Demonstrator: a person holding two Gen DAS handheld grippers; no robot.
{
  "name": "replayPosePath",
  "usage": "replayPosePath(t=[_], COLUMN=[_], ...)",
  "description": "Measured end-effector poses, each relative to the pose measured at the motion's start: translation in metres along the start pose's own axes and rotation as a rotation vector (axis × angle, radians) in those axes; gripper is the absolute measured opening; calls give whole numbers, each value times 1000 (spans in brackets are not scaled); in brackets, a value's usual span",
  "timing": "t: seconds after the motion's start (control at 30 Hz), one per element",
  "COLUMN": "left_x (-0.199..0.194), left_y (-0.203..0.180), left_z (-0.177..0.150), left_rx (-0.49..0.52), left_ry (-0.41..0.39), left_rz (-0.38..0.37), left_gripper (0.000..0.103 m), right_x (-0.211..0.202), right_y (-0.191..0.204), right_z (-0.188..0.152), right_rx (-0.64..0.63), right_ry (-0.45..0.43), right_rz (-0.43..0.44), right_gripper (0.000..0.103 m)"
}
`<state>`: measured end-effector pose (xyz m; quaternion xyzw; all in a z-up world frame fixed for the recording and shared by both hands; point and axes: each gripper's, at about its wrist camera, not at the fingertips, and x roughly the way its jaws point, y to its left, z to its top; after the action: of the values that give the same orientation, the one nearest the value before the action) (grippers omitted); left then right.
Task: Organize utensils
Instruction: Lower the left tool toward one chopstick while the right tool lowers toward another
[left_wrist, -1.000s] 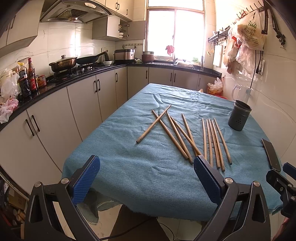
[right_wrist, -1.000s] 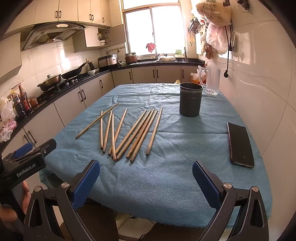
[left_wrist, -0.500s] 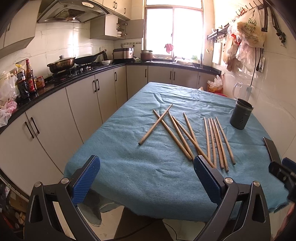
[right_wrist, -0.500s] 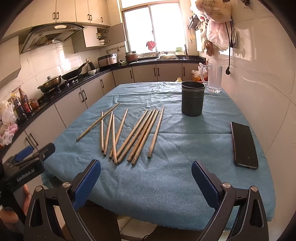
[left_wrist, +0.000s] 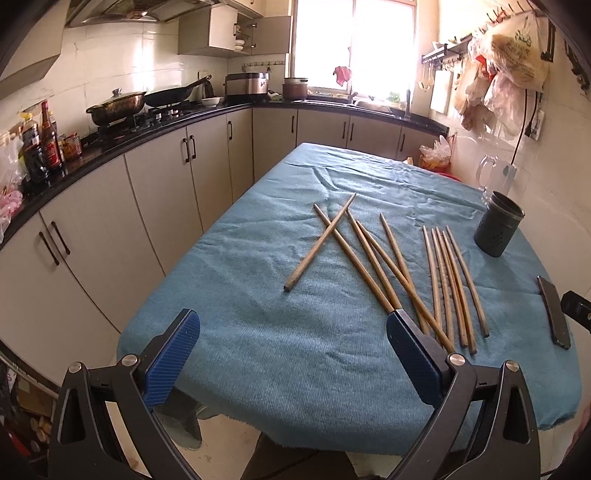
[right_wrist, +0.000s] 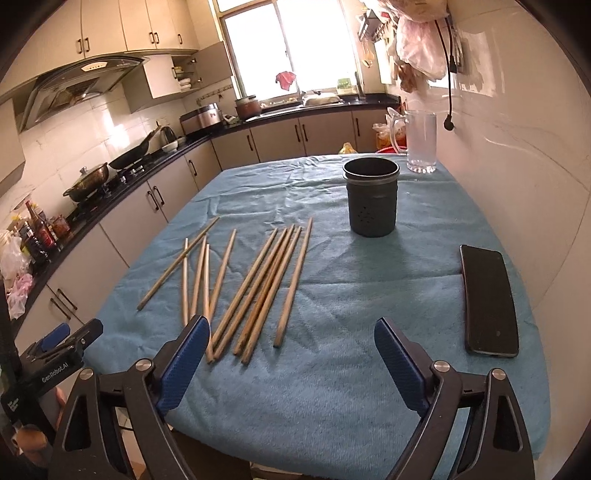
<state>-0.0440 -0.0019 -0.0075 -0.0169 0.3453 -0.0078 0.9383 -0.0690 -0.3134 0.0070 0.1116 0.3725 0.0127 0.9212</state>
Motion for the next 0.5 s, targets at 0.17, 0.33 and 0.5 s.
replayPosePath(t=[0.17, 0.33, 0.5], left_x=[19, 46, 83], left_y=[-8, -7, -17], left_z=[19, 56, 96], left_rx=[34, 46, 99], left_ry=[24, 83, 147], left_rz=[-26, -94, -152], left_gripper=[101, 100, 80], right_x=[21, 55, 81], right_y=[2, -3, -10], right_z=[12, 36, 52], right_rx=[-8, 26, 48], right_ry=[14, 66, 101], right_rz=[25, 76, 61], right_gripper=[90, 73, 70])
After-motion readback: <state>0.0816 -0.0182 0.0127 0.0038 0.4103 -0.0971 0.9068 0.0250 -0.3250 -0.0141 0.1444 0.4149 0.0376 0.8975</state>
